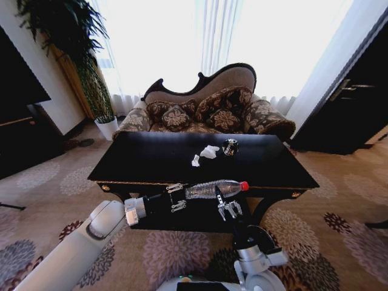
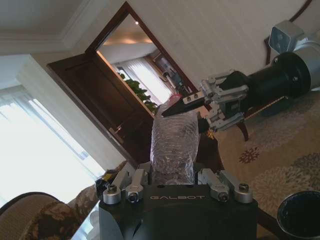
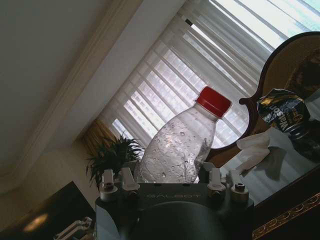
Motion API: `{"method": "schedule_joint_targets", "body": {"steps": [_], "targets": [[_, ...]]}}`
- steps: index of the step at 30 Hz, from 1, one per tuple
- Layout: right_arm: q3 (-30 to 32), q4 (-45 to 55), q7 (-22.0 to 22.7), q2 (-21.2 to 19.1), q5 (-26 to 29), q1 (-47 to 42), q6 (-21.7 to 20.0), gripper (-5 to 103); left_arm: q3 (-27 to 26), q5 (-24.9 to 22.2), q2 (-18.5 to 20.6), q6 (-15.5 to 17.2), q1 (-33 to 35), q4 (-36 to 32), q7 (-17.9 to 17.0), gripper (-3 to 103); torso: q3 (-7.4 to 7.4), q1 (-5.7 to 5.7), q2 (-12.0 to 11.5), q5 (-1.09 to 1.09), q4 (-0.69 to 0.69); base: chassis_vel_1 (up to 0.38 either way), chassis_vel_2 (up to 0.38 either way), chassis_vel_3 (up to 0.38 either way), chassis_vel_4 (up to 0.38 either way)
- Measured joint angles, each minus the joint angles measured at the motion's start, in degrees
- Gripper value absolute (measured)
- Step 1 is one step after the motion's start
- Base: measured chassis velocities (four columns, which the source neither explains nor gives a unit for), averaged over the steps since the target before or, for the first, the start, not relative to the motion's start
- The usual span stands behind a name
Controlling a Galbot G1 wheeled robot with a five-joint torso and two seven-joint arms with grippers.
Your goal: Move to the front of the table and place the trash on the table into the trash bin.
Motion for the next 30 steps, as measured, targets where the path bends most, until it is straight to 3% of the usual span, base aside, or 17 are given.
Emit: {"method": "schedule_joint_targets", "body": {"steps": [2,13,20,22,26,28,30], "targets": [[0.03,-0.01,-0.04,0.04,-0.02,0.02,0.07,53,0.05,-0.12,0.19,0.02,-0.22,0.60,0.36,37,0.00,0.00,0.00,0.00,0.00,0.000,0.000,0.000,0.000],[0.11,0.18,-0.74,0.22,-0.18,-0.19,0.35,30,-1.21,0.00,0.68,1.78,0.51,0.59,0.44,36,0.00,0.00,0.00,0.00,0.00,0.000,0.000,0.000,0.000],[1.13,0.25,-0.72,0.28,0.45,-0.56,1.56,20,-3.83,-1.27,-0.43,2.50,3.21,0.65,-0.32,68,0.00,0.00,0.00,0.00,0.00,0.000,0.000,0.000,0.000],[1.38,0.26,-0.78,0.20,0.56,-0.58,1.64,20,-4.10,-2.27,-0.94,2.77,3.54,0.66,-0.33,68,0.00,0.00,0.00,0.00,0.00,0.000,0.000,0.000,0.000],[2.40,0.32,-1.33,-0.15,0.82,-0.59,1.84,20,-5.19,-5.36,-2.73,3.48,4.65,0.53,-0.34,85,0.00,0.00,0.00,0.00,-0.01,0.000,0.000,0.000,0.000],[3.39,0.27,-1.88,-0.38,0.72,-0.56,2.25,20,-6.59,-6.55,-4.79,3.61,5.75,0.53,-0.93,90,0.00,0.00,0.00,0.01,0.00,0.000,0.000,0.000,0.000],[5.35,-0.58,-3.05,-0.73,-0.40,-0.45,3.30,20,-9.92,-8.85,-9.77,4.03,8.61,0.88,-2.33,98,0.00,0.00,0.00,0.00,-0.01,0.000,0.000,0.000,0.000]]}}
